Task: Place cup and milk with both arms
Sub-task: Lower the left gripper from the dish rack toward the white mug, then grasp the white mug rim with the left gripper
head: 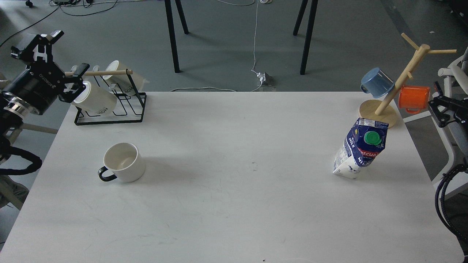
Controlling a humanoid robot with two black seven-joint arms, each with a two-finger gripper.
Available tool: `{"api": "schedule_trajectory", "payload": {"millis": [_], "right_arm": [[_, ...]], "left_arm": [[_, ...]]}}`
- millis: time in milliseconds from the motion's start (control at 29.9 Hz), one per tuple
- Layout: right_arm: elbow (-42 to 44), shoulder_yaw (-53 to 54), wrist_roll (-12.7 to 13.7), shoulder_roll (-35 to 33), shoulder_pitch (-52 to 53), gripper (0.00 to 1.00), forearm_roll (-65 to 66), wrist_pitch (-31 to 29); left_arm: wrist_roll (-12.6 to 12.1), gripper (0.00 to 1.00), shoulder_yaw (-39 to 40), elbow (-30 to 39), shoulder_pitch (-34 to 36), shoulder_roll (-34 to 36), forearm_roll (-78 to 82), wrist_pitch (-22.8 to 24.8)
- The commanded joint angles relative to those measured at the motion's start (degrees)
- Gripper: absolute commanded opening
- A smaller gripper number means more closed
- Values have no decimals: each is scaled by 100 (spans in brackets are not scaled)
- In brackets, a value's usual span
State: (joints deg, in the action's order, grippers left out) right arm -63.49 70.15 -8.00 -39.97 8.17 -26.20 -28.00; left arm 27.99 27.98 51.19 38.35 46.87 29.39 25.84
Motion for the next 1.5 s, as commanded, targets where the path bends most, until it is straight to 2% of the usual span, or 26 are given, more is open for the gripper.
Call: {"api": "schedule_trajectory", "payload": {"millis": [0, 167, 334, 401, 535, 702, 769, 836, 936, 1270, 1471], "right_arm": [[3, -1, 0, 24, -25, 98, 0, 0], [3, -1, -9, 24, -25, 98, -8, 0], [-6, -1, -17, 24, -139, 98, -8, 0], [-14, 7, -17, 24, -245, 98, -17, 0], [-41, 60, -35, 24, -648, 98, -35, 0], [-14, 69, -53, 42, -1150, 98, -35, 0], [-6, 86, -53, 68, -1282, 98, -35, 0], [-6, 95, -53, 68, -1344, 98, -43, 0], [3, 104, -53, 68, -1388, 98, -44, 0], [21, 95, -53, 95, -1405, 98, -44, 0], [30, 86, -53, 103, -1405, 98, -35, 0]], "left_arm": [[1, 99, 58, -13, -3, -3, 5, -17], [1, 99, 14, -82, 6, -3, 32, 105], [1, 99, -56, -592, -12, -65, 137, 216], [1, 99, -248, -619, -12, -47, 591, 216], [1, 99, -452, -628, 15, -20, 2495, 216], [1, 99, -460, -637, -21, -12, 5519, -850], [1, 99, -504, -593, -12, -20, 6461, -1010], [1, 99, -539, -602, 14, -21, 7086, -1185], [1, 98, -557, -672, -21, -20, 7764, -1730], [1, 97, -1567, -619, -12, -126, 8038, -2381], [1, 97, -1708, -619, -38, -249, 8065, -2452]]}}
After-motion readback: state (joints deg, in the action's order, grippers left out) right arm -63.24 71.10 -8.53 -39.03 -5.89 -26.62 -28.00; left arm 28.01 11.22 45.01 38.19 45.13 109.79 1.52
